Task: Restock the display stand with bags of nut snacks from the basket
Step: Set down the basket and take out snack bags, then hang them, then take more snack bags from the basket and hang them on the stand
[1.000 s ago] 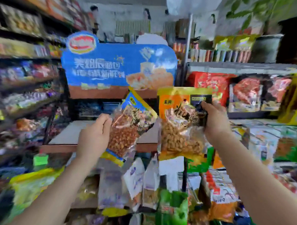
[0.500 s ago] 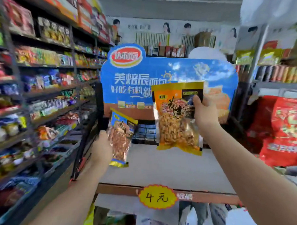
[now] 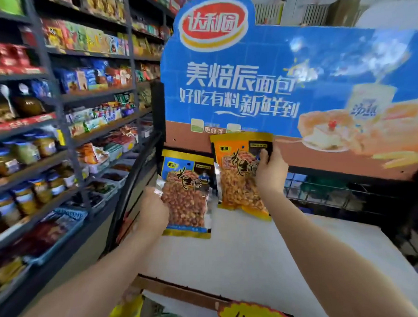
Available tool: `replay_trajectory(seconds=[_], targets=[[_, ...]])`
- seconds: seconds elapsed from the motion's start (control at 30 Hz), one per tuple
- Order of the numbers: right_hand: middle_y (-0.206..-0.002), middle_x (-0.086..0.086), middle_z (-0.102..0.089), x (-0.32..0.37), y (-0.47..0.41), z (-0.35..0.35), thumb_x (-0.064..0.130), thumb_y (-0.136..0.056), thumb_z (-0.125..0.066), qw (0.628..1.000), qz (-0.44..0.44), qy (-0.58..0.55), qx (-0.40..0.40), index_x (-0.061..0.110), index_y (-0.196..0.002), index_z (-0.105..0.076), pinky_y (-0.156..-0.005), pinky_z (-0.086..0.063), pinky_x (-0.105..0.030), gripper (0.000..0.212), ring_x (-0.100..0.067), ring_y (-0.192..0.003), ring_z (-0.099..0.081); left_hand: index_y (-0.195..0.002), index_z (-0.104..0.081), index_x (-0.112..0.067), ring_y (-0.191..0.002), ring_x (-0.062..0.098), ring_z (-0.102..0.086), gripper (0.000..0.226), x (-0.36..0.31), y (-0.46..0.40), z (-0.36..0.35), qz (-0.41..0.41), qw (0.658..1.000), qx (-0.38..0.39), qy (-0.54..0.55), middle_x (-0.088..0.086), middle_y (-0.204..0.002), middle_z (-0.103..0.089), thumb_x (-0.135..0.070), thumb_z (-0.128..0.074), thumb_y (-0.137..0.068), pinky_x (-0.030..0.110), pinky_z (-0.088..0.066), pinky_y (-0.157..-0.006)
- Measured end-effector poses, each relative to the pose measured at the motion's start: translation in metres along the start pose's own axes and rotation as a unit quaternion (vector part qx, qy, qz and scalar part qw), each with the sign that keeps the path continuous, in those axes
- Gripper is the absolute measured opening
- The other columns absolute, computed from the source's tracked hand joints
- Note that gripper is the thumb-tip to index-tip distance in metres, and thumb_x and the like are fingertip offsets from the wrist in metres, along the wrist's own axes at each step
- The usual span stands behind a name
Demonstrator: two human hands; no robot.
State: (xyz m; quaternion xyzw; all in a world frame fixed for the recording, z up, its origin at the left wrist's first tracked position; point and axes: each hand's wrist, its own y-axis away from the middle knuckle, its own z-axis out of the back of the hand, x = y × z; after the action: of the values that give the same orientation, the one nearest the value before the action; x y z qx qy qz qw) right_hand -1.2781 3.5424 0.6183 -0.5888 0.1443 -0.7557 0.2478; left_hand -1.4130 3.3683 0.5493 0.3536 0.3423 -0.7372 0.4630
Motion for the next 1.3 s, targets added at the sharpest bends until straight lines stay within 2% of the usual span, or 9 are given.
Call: replay_trajectory(seconds=[0.2,0.3,0.4,0.53,0.63,0.73,1.07,1.17,1.3], targets=[[-0.068,-0.002,-0.048,-0.008,-0.007,0.016,0.023,-0.096,-0.038,0.991,-0.088,-0.079,-0.055,0.019,-0.08,-0.054,-0.063,-0.044,-0.046,0.024,-0.024,-0.062,-0.044,-0.112,-0.039,0.002,-0.079,0.023,-0.043,0.023,-0.022,0.025,0.016,-0.098,0.99,-0.066,0.08,0.01,-0.088,-0.045,0.003,-0.03,-0.091,0.03,-0.027,-0.064],[-0.073,-0.003,-0.051,-0.01,0.002,0.021,0.021,-0.096,-0.04,0.986,-0.144,-0.062,-0.061,0.01,-0.096,-0.057,-0.073,-0.052,-0.053,0.021,-0.028,-0.074,-0.05,-0.105,-0.04,-0.001,-0.079,0.023,-0.046,0.018,-0.011,0.014,0.01,-0.087,0.992,-0.04,0.077,0.009,-0.089,-0.047,0.004,-0.032,-0.09,0.03,-0.026,-0.06],[-0.107,-0.017,-0.061,-0.013,0.013,0.02,0.016,-0.097,-0.043,0.985,-0.163,0.036,-0.044,0.001,-0.117,-0.048,-0.07,-0.043,-0.038,0.025,-0.033,-0.091,-0.056,-0.101,-0.041,-0.01,-0.085,0.026,-0.055,0.017,0.003,0.007,0.001,-0.029,0.999,0.039,-0.019,0.006,-0.099,-0.057,-0.003,-0.039,-0.085,0.038,-0.045,-0.073],[-0.128,-0.017,-0.048,-0.01,0.028,0.03,0.016,-0.091,-0.053,0.983,-0.122,0.125,-0.062,0.003,-0.124,-0.045,-0.092,-0.04,-0.04,0.036,-0.034,-0.119,-0.045,-0.14,-0.016,-0.01,-0.13,0.034,-0.028,0.063,0.004,0.018,0.006,-0.123,0.984,0.068,-0.113,0.017,-0.146,-0.026,0.002,-0.044,-0.085,0.043,-0.027,-0.107],[-0.128,-0.012,-0.051,0.004,0.056,0.047,0.016,-0.092,-0.052,0.987,-0.074,0.143,-0.028,0.006,-0.123,-0.048,-0.091,-0.039,-0.033,0.034,-0.027,-0.117,-0.048,-0.135,-0.034,-0.01,-0.129,0.028,-0.031,0.05,-0.001,0.034,0.025,-0.292,0.937,0.119,-0.151,0.012,-0.139,-0.04,-0.007,-0.049,-0.087,0.037,-0.026,-0.108],[-0.105,-0.006,-0.058,0.024,0.092,0.076,0.017,-0.093,-0.049,0.986,-0.055,0.156,0.008,0.006,-0.119,-0.053,-0.08,-0.04,-0.027,0.028,-0.021,-0.094,-0.054,-0.118,-0.052,-0.016,-0.103,0.02,-0.057,0.029,-0.009,0.056,0.043,-0.396,0.891,0.182,-0.126,0.003,-0.112,-0.064,-0.014,-0.05,-0.088,0.038,-0.049,-0.084],[-0.06,-0.012,-0.061,0.001,0.274,0.261,0.021,-0.093,-0.049,0.948,-0.103,0.295,-0.068,0.005,-0.085,-0.061,-0.052,-0.04,-0.037,0.022,-0.029,-0.052,-0.052,-0.095,-0.066,-0.014,-0.051,0.02,-0.055,0.038,-0.03,0.229,0.018,-0.608,0.697,0.381,0.008,0.004,-0.073,-0.069,-0.033,-0.035,-0.085,0.031,-0.047,-0.043],[-0.062,-0.013,-0.061,-0.047,0.343,0.326,0.03,-0.088,-0.049,0.92,-0.217,0.307,-0.113,0.009,-0.08,-0.06,-0.057,-0.047,-0.041,0.025,-0.03,-0.057,-0.057,-0.113,-0.06,-0.016,-0.059,0.022,-0.052,0.033,-0.022,0.321,-0.017,-0.61,0.615,0.498,-0.03,0.001,-0.088,-0.066,-0.03,-0.039,-0.092,0.031,-0.039,-0.052],[-0.065,-0.019,-0.059,-0.125,0.437,0.418,0.026,-0.087,-0.053,0.867,-0.392,0.282,-0.121,0.005,-0.071,-0.058,-0.062,-0.05,-0.042,0.027,-0.026,-0.06,-0.055,-0.125,-0.047,-0.021,-0.101,0.031,-0.058,0.034,0.0,0.445,-0.085,-0.619,0.513,0.572,-0.165,0.01,-0.12,-0.061,-0.029,-0.042,-0.092,0.033,-0.044,-0.072]])
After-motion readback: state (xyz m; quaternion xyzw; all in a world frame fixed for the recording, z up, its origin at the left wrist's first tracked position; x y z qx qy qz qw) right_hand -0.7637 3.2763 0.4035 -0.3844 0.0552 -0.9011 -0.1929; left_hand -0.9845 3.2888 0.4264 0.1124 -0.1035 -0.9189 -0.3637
